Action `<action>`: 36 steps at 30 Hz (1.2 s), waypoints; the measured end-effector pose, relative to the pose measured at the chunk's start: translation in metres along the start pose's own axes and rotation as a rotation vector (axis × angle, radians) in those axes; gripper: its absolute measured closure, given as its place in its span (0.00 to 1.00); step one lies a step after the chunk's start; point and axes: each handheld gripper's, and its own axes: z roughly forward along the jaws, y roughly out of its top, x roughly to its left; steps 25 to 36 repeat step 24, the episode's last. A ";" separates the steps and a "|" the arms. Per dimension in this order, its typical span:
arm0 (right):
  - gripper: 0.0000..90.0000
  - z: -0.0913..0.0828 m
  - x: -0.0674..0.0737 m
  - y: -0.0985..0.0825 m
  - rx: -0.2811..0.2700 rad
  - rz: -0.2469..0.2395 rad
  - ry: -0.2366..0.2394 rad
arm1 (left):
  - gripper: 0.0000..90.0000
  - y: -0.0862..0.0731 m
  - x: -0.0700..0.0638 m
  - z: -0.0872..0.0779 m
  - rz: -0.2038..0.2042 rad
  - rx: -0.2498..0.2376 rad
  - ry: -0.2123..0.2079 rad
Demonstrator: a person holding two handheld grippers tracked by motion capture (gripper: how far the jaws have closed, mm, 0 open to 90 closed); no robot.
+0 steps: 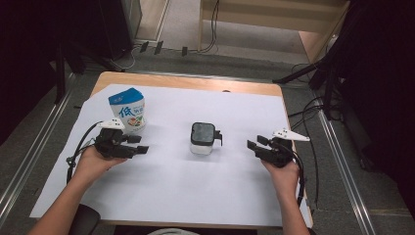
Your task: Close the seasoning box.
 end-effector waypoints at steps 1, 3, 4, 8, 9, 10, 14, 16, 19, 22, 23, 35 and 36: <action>0.54 0.000 -0.001 0.000 -0.001 0.002 0.002 | 0.45 0.000 0.000 0.000 0.001 0.002 0.005; 0.54 0.001 -0.003 -0.001 0.002 0.007 -0.004 | 0.45 -0.001 0.002 0.001 0.004 0.002 0.004; 0.54 0.002 -0.004 -0.001 0.005 0.012 -0.007 | 0.45 -0.001 0.002 0.001 0.003 0.007 0.011; 0.53 0.003 -0.002 -0.002 0.005 -0.007 -0.055 | 0.46 -0.002 0.003 0.003 0.003 0.007 0.016; 0.53 0.003 -0.003 -0.002 0.005 -0.002 -0.051 | 0.46 -0.002 0.003 0.003 0.004 0.009 0.016; 0.53 0.003 -0.002 -0.002 0.003 0.004 -0.049 | 0.46 -0.002 0.003 0.003 0.007 0.012 0.021; 0.52 0.004 -0.002 -0.002 0.001 0.003 -0.046 | 0.46 -0.002 0.003 0.003 0.009 0.014 0.023; 0.52 0.004 -0.002 -0.002 0.004 0.006 -0.046 | 0.46 -0.002 0.003 0.003 0.012 0.014 0.019; 0.52 0.004 -0.002 -0.002 0.002 0.013 -0.044 | 0.46 -0.002 0.003 0.003 0.010 0.012 0.019; 0.51 0.004 -0.002 -0.001 0.001 0.014 -0.046 | 0.46 -0.003 0.002 0.004 0.014 0.013 0.020; 0.51 0.004 -0.002 -0.001 0.000 0.014 -0.046 | 0.46 -0.003 0.003 0.004 0.015 0.014 0.017; 0.50 0.005 -0.003 -0.001 -0.002 0.013 -0.046 | 0.46 -0.003 0.003 0.004 0.013 0.013 0.016; 0.50 0.005 -0.003 -0.001 -0.002 0.013 -0.046 | 0.46 -0.003 0.003 0.004 0.013 0.013 0.016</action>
